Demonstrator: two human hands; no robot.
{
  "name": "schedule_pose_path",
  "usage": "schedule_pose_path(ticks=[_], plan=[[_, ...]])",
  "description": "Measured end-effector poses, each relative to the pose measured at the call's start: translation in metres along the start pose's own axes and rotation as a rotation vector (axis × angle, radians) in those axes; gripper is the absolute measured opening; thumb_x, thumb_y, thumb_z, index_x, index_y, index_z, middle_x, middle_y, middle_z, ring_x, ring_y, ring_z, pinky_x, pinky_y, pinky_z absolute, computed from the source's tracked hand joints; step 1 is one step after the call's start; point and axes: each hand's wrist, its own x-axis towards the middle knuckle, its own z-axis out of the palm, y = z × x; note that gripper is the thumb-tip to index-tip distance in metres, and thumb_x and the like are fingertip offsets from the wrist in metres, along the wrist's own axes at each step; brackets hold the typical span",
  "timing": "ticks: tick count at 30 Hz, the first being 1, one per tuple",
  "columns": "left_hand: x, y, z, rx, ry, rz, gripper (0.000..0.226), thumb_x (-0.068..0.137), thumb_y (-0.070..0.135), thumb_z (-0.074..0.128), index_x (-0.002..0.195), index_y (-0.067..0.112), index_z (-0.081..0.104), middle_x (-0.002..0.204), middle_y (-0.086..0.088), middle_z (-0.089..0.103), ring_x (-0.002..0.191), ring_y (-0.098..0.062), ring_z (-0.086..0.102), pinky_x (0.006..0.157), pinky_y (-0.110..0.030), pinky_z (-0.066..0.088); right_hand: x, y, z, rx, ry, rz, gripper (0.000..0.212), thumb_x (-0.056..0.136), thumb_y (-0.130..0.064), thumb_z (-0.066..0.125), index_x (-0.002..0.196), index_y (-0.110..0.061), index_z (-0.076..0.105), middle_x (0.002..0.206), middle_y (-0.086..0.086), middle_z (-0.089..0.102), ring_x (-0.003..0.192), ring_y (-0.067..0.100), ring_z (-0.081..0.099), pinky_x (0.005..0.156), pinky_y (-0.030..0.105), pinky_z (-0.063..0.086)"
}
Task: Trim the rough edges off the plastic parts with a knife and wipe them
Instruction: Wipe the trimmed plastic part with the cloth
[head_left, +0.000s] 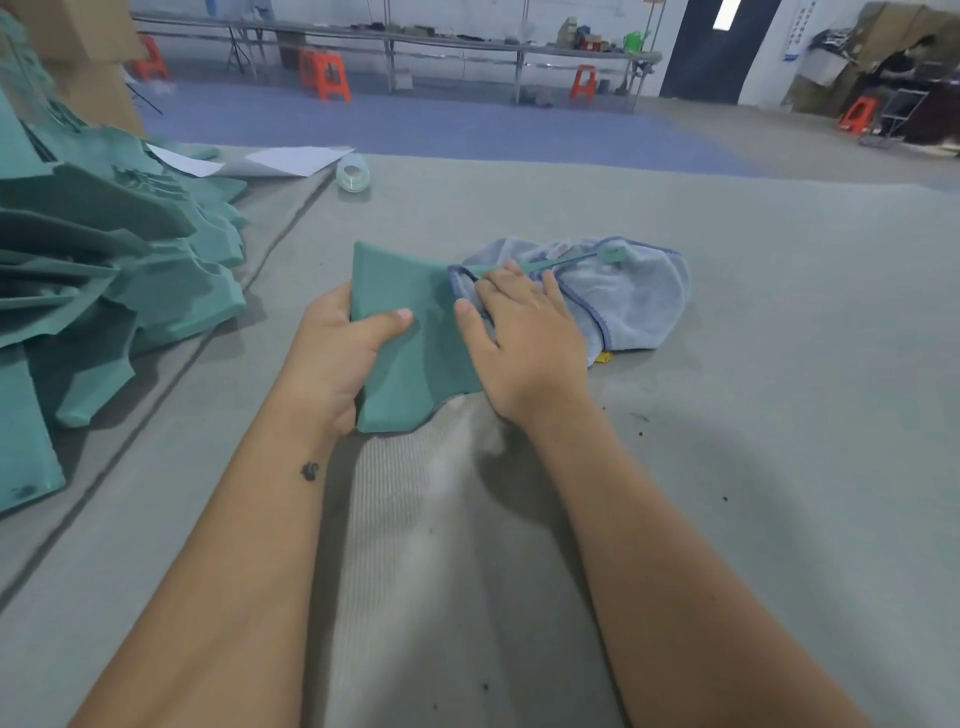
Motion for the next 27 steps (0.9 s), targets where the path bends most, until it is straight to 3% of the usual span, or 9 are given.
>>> schedule_pose_path(ticks=[6, 12, 14, 16, 19, 20, 22, 25, 27], plan=[[-0.003, 0.003, -0.009, 0.046, -0.107, 0.02, 0.023, 0.089, -0.003, 0.056, 0.094, 0.016, 0.067, 0.079, 0.001, 0.074, 0.067, -0.016, 0.07, 0.059, -0.028, 0.057, 0.004, 0.028, -0.004, -0.153, -0.015, 0.145, 0.047, 0.102, -0.036, 0.035, 0.143, -0.017, 0.047, 0.153, -0.002, 0.04, 0.148, 0.016, 0.021, 0.12, 0.037, 0.0], [-0.004, 0.006, -0.017, 0.065, -0.179, 0.035, 0.026, 0.088, -0.005, 0.056, 0.091, 0.018, 0.069, 0.08, 0.002, 0.075, 0.065, -0.014, 0.07, 0.054, -0.025, 0.055, 0.0, 0.062, -0.017, -0.192, 0.005, 0.398, 0.037, 0.105, -0.03, 0.03, 0.13, -0.022, 0.057, 0.144, -0.004, 0.05, 0.148, 0.019, 0.02, 0.121, 0.043, 0.004], [-0.002, 0.005, -0.022, 0.045, -0.118, 0.023, 0.024, 0.088, -0.004, 0.056, 0.093, 0.017, 0.067, 0.077, 0.002, 0.074, 0.063, -0.015, 0.07, 0.053, -0.025, 0.055, -0.002, 0.063, -0.02, -0.162, 0.126, 0.401, 0.033, 0.103, -0.028, 0.037, 0.126, -0.024, 0.061, 0.145, -0.003, 0.049, 0.142, 0.021, 0.031, 0.116, 0.041, 0.02], [0.001, 0.002, -0.026, -0.009, -0.041, -0.023, 0.022, 0.088, -0.003, 0.055, 0.094, 0.016, 0.066, 0.075, 0.001, 0.074, 0.062, -0.015, 0.07, 0.051, -0.027, 0.056, -0.004, 0.055, -0.023, -0.134, 0.361, 0.395, 0.03, 0.1, -0.028, 0.046, 0.123, -0.025, 0.065, 0.142, 0.001, 0.049, 0.128, 0.022, 0.044, 0.102, 0.035, 0.034], [0.005, -0.002, -0.035, -0.152, 0.129, -0.129, 0.021, 0.09, 0.0, 0.054, 0.104, 0.012, 0.064, 0.073, 0.0, 0.073, 0.061, -0.015, 0.07, 0.048, -0.028, 0.056, -0.006, 0.04, -0.023, 0.042, 0.713, 0.377, 0.022, 0.096, -0.026, 0.056, 0.109, -0.02, 0.073, 0.122, 0.002, 0.056, 0.105, 0.013, 0.051, 0.086, 0.023, 0.037], [0.006, -0.002, -0.037, -0.216, 0.181, -0.152, 0.022, 0.092, 0.001, 0.053, 0.109, 0.011, 0.062, 0.074, 0.0, 0.073, 0.062, -0.015, 0.07, 0.049, -0.029, 0.056, -0.004, 0.038, -0.022, 0.193, 0.702, 0.357, 0.022, 0.096, -0.025, 0.057, 0.103, -0.012, 0.073, 0.103, -0.005, 0.059, 0.091, 0.001, 0.051, 0.079, 0.015, 0.036], [0.009, -0.001, -0.039, -0.341, 0.24, -0.159, 0.023, 0.094, 0.005, 0.05, 0.114, 0.009, 0.061, 0.079, -0.001, 0.074, 0.067, -0.016, 0.071, 0.052, -0.031, 0.058, -0.004, 0.033, -0.019, 0.338, 0.395, 0.264, 0.021, 0.097, -0.022, 0.053, 0.096, -0.007, 0.068, 0.078, -0.009, 0.051, 0.073, -0.004, 0.049, 0.068, 0.013, 0.04], [0.006, 0.0, -0.027, -0.548, 0.218, -0.151, 0.017, 0.096, 0.008, 0.047, 0.096, 0.01, 0.064, 0.077, -0.003, 0.075, 0.068, -0.018, 0.072, 0.055, -0.033, 0.059, -0.009, 0.021, -0.002, -0.007, -0.062, -0.011, 0.023, 0.096, -0.018, 0.048, 0.107, -0.015, 0.068, 0.089, -0.001, 0.051, 0.088, 0.025, 0.053, 0.079, 0.041, 0.044], [0.002, 0.002, -0.012, -0.62, 0.176, -0.146, 0.018, 0.096, 0.009, 0.046, 0.092, 0.011, 0.064, 0.075, -0.003, 0.075, 0.066, -0.019, 0.072, 0.056, -0.033, 0.059, -0.007, 0.012, 0.002, 0.184, -0.083, 0.117, 0.028, 0.099, -0.017, 0.044, 0.115, -0.017, 0.067, 0.097, 0.005, 0.057, 0.095, 0.028, 0.056, 0.086, 0.044, 0.046]])
